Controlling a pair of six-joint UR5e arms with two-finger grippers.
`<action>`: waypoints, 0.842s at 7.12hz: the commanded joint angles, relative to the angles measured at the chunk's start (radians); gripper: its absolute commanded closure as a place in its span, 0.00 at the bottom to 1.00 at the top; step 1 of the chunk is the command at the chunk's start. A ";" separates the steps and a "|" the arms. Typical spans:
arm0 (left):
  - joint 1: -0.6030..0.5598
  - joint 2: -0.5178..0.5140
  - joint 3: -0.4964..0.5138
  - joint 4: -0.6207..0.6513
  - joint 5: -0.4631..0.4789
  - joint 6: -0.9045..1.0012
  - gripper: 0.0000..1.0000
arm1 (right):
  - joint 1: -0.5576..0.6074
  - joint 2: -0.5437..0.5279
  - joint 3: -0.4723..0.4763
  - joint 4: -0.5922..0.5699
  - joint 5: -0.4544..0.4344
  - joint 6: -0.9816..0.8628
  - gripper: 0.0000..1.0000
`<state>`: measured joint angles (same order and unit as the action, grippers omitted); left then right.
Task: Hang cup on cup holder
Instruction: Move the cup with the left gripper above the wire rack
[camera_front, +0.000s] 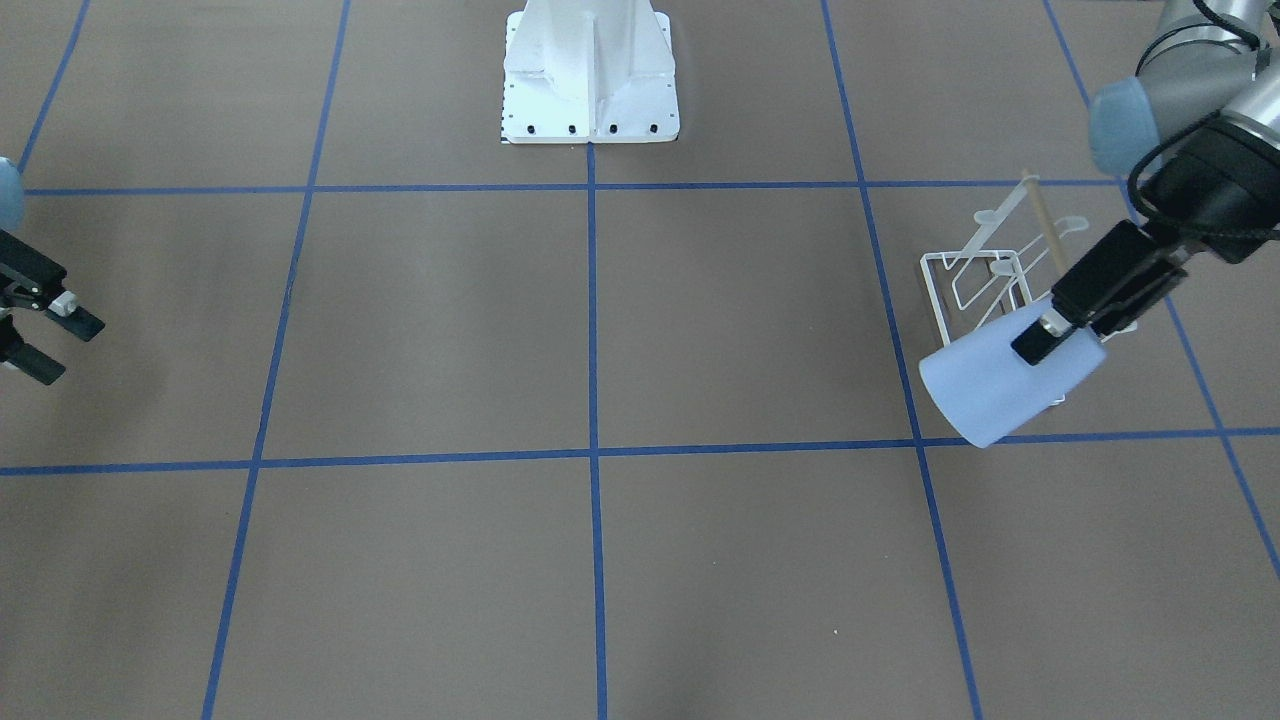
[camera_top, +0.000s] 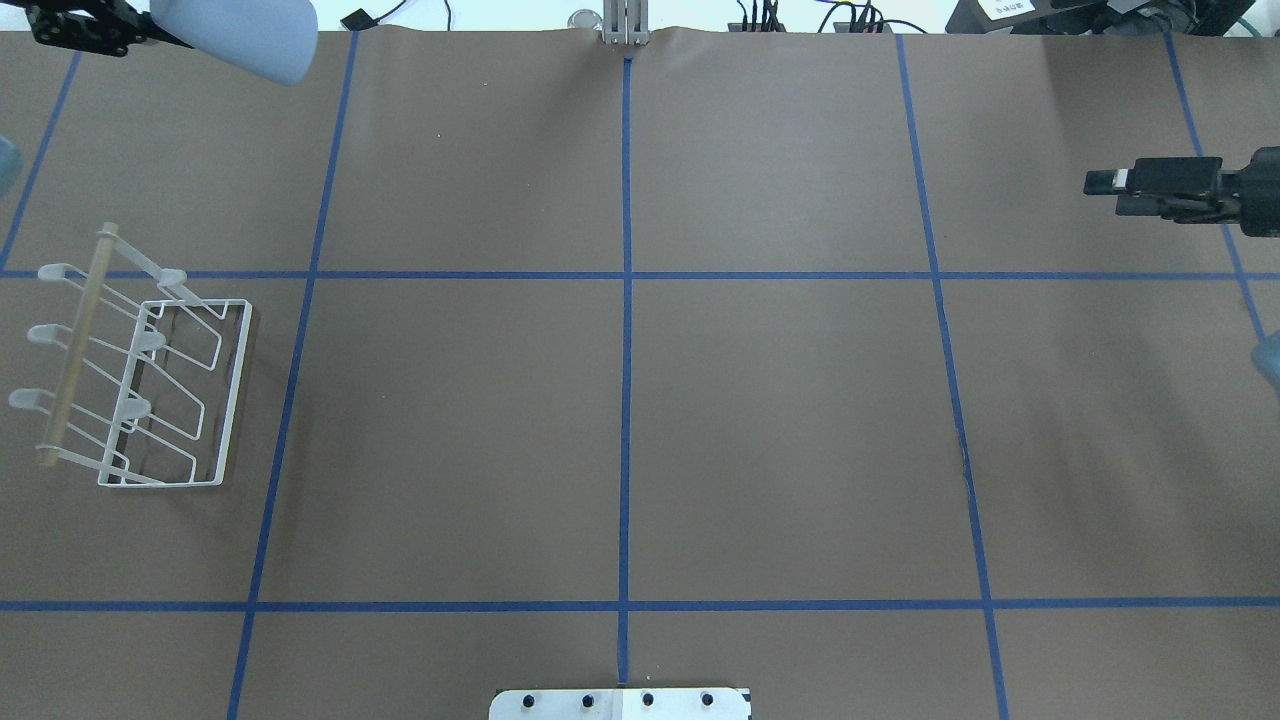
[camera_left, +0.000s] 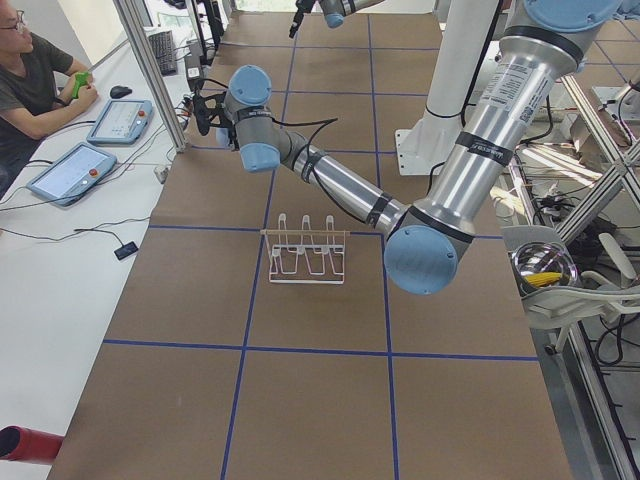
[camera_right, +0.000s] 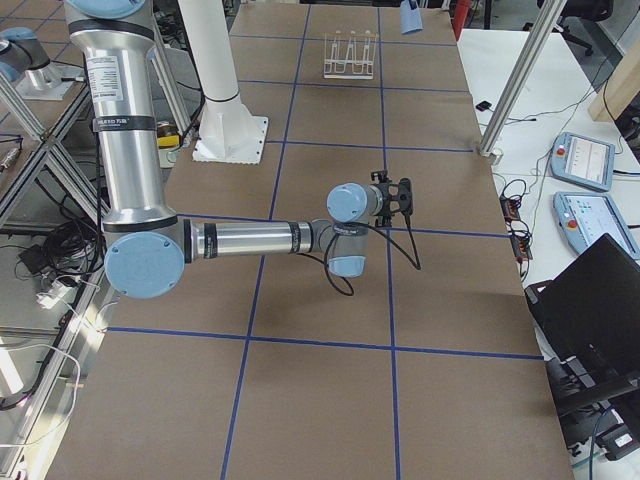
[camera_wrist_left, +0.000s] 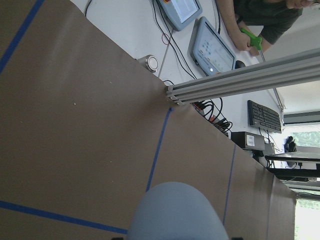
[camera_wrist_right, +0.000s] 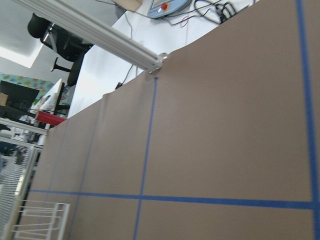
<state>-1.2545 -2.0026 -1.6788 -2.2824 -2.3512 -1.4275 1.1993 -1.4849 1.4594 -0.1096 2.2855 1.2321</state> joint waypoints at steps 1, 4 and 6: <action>-0.039 0.007 -0.039 0.347 0.038 0.496 1.00 | 0.099 -0.008 -0.005 -0.225 0.011 -0.341 0.00; -0.023 0.082 -0.107 0.448 0.059 0.521 1.00 | 0.178 -0.006 -0.001 -0.468 0.014 -0.619 0.00; 0.044 0.108 -0.197 0.646 0.061 0.553 1.00 | 0.207 -0.005 0.054 -0.730 0.061 -0.776 0.00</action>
<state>-1.2528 -1.9120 -1.8154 -1.7574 -2.2911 -0.8978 1.3866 -1.4900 1.4823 -0.6894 2.3149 0.5459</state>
